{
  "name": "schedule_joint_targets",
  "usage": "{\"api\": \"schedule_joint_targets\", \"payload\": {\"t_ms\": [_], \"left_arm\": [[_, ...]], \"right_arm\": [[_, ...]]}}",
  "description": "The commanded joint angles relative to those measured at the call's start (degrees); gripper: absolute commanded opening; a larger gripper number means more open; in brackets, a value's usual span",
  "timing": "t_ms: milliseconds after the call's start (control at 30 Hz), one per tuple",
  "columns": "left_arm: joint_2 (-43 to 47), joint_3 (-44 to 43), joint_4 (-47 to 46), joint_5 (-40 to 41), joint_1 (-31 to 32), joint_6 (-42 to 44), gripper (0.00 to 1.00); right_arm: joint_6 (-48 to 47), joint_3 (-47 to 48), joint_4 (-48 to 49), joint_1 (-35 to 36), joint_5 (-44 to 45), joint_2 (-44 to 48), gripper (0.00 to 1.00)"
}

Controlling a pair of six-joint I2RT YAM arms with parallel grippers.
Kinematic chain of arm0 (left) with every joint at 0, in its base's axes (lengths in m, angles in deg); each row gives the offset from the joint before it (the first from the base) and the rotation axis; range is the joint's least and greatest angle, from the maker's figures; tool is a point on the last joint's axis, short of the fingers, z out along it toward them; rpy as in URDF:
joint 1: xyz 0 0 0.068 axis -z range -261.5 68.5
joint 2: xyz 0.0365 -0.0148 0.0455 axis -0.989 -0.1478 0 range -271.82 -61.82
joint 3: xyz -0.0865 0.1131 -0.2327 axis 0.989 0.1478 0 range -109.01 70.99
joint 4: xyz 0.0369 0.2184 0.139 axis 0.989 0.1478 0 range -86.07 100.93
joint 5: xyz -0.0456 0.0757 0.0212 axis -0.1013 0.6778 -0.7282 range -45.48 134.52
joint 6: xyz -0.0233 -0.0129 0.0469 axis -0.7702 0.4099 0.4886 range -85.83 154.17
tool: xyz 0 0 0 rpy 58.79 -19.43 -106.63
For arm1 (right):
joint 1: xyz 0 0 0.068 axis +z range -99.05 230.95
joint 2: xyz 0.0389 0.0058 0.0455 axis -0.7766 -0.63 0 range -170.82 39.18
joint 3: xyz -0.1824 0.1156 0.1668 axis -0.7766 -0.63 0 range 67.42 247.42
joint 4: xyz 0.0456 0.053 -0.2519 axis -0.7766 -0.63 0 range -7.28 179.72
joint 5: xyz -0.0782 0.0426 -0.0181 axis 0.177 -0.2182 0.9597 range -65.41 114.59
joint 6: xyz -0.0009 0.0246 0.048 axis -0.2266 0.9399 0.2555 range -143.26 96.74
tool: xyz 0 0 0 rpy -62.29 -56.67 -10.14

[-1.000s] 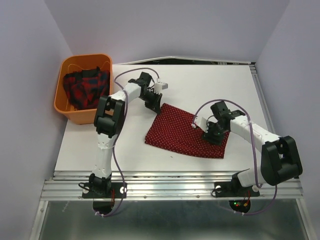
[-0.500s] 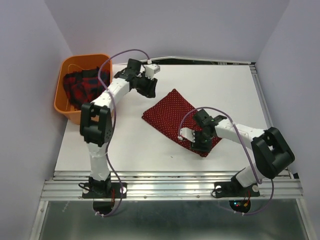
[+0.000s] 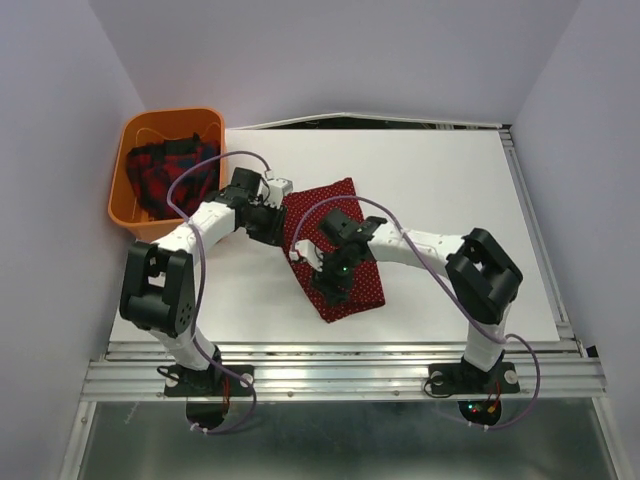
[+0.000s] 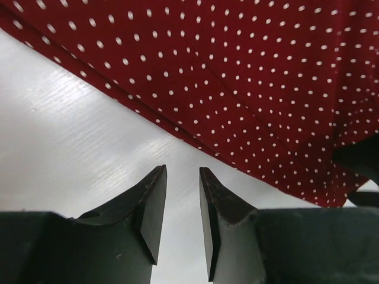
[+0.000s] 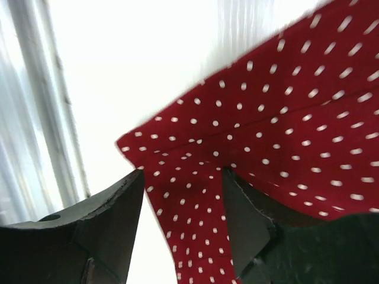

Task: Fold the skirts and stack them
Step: Fold the skirt

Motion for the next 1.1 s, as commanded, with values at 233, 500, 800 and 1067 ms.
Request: {"api": "schedule_joint_targets", "payload": {"t_ms": [233, 500, 800, 1067], "left_arm": [[-7.68, -3.8, -3.99, 9.02, 0.01, -1.58, 0.38], [-9.7, -3.98, -4.26, 14.91, 0.01, -1.67, 0.33], [-10.66, -3.45, -3.73, 15.8, 0.01, -0.8, 0.32], [-16.37, -8.19, -4.52, 10.53, 0.53, -0.45, 0.31]], "right_arm": [[2.69, 6.7, -3.75, -13.29, -3.41, 7.45, 0.59], [4.52, 12.85, 2.66, -19.99, 1.25, -3.97, 0.55], [8.66, 15.41, 8.21, -19.99, 5.81, -13.99, 0.46], [15.07, -0.05, 10.4, -20.52, 11.53, -7.33, 0.39]]}}
